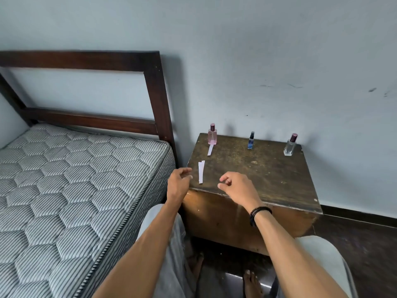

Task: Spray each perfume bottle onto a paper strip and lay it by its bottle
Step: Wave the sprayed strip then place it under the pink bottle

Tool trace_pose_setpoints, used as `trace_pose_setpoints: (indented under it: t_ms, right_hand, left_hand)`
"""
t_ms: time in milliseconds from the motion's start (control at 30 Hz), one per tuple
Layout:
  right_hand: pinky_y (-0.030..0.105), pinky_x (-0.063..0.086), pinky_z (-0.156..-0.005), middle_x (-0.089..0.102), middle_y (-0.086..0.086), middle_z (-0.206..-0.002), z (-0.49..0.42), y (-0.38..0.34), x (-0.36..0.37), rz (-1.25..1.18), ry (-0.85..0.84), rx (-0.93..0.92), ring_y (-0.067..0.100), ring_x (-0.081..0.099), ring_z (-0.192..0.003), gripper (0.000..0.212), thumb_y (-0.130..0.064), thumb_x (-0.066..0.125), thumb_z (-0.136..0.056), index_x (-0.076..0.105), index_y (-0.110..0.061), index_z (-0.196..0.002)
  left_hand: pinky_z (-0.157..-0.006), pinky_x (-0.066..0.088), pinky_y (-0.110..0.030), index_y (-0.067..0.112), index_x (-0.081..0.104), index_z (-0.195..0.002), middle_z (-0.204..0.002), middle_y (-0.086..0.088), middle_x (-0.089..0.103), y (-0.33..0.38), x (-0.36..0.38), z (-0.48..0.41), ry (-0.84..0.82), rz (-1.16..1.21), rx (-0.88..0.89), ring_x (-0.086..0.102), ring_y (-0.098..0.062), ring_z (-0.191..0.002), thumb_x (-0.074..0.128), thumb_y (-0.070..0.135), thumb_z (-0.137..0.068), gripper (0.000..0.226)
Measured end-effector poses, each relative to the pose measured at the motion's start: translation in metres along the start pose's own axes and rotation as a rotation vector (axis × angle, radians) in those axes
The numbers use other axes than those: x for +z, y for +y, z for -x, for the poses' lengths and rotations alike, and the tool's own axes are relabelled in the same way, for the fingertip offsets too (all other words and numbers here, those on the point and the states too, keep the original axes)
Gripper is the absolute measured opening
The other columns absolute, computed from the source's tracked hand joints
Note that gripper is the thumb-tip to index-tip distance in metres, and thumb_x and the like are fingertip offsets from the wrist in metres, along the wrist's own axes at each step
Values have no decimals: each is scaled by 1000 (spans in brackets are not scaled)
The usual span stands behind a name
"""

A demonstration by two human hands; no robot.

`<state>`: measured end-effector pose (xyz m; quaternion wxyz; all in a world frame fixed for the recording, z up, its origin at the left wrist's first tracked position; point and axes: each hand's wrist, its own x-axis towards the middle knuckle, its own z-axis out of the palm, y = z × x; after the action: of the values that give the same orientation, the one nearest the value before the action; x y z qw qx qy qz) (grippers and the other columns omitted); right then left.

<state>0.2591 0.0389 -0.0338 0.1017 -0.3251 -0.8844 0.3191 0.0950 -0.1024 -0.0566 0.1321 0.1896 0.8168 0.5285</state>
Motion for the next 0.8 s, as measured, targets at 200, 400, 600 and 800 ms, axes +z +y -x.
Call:
trace_pose_setpoints:
  t_ms: [200,400,600,800]
  right_hand:
    - [24,47,-71,70,-13,-98,24,0,2,37,-6,3,8,64,-84,20,-38,70,-97,72,-29,-115]
    - [20,42,-64,66,-14,-94,44,0,3,9,51,38,8,62,-82,19,-37,70,-98,72,-28,-113]
    - [16,39,-60,64,-15,-93,52,4,0,31,66,47,8,61,-81,18,-39,69,-98,72,-29,-113]
    - [23,44,-66,71,-10,-98,52,2,-2,7,108,63,8,61,-82,17,-38,69,-98,73,-28,-111]
  left_hand:
    - [-87,42,-20,16,69,-118,-111,3,67,0,-1,23,-76,-57,29,61,-6,-96,68,9,-87,32]
    - [-100,47,-28,13,67,-124,-124,-5,60,1,-7,39,-138,-161,140,61,-15,-108,69,7,-86,39]
    - [-100,45,-26,16,65,-128,-129,-3,55,17,0,48,-158,-133,178,56,-17,-113,71,12,-87,42]
    - [-98,46,-24,20,64,-128,-130,-4,53,19,7,55,-182,-72,162,56,-13,-107,69,16,-88,41]
